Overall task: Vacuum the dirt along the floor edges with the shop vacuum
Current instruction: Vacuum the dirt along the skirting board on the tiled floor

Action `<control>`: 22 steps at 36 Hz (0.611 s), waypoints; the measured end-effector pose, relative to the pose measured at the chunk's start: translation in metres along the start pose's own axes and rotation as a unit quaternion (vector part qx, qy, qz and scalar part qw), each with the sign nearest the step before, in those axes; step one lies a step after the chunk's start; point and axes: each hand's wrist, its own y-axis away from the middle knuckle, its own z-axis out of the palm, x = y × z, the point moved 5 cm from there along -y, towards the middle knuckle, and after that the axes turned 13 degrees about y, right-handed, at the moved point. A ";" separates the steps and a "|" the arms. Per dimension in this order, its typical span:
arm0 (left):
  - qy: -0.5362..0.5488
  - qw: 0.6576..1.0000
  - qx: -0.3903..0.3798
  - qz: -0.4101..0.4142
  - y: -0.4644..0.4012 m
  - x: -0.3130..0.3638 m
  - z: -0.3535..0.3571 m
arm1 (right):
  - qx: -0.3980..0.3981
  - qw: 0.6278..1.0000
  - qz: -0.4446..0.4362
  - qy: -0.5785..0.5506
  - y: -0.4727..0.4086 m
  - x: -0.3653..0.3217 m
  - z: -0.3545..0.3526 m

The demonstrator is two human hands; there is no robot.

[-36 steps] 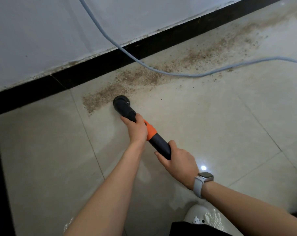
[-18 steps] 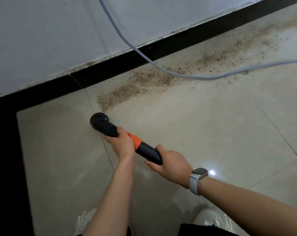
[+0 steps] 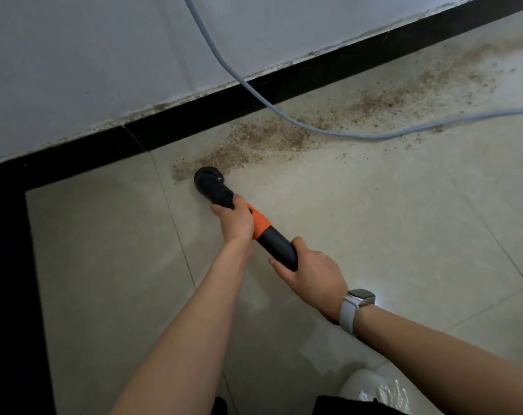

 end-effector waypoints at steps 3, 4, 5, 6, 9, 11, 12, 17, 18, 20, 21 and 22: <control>-0.008 1.000 -0.026 0.006 0.006 -0.004 0.017 | 0.007 1.000 0.028 -0.011 0.002 0.014 -0.001; -0.011 0.999 -0.034 0.008 0.008 -0.004 0.023 | 0.010 0.999 0.035 -0.014 0.003 0.018 -0.002; -0.012 0.999 -0.044 0.009 0.010 -0.004 0.030 | 0.014 0.999 0.042 -0.015 0.003 0.023 -0.004; -0.013 0.998 -0.054 0.007 0.012 -0.005 0.037 | 0.018 0.998 0.050 -0.014 0.004 0.028 -0.006; -0.025 0.996 -0.086 0.001 0.017 -0.007 0.060 | 0.039 0.996 0.080 -0.011 0.005 0.042 -0.011; -0.037 0.994 -0.106 -0.003 0.019 -0.008 0.074 | 0.051 0.994 0.099 -0.015 0.006 0.049 -0.014; -0.042 0.992 -0.116 -0.008 0.022 -0.007 0.079 | 0.053 0.993 0.108 -0.018 0.006 0.052 -0.015; -0.050 0.993 -0.105 -0.017 0.026 0.002 0.080 | 0.051 0.994 0.096 -0.007 0.004 0.052 -0.024; -0.053 0.994 -0.096 -0.017 0.026 0.007 0.075 | 0.048 0.995 0.084 -0.003 0.003 0.048 -0.026; -0.051 0.996 -0.073 -0.004 0.019 0.018 0.063 | 0.037 0.998 0.058 -0.001 -0.002 0.035 -0.032; -0.049 0.997 -0.058 0.001 0.016 0.024 0.056 | 0.030 0.999 0.045 0.000 -0.005 0.026 -0.034; -0.047 0.998 -0.043 0.003 0.014 0.031 0.047 | 0.022 0.999 0.033 0.001 -0.008 0.018 -0.037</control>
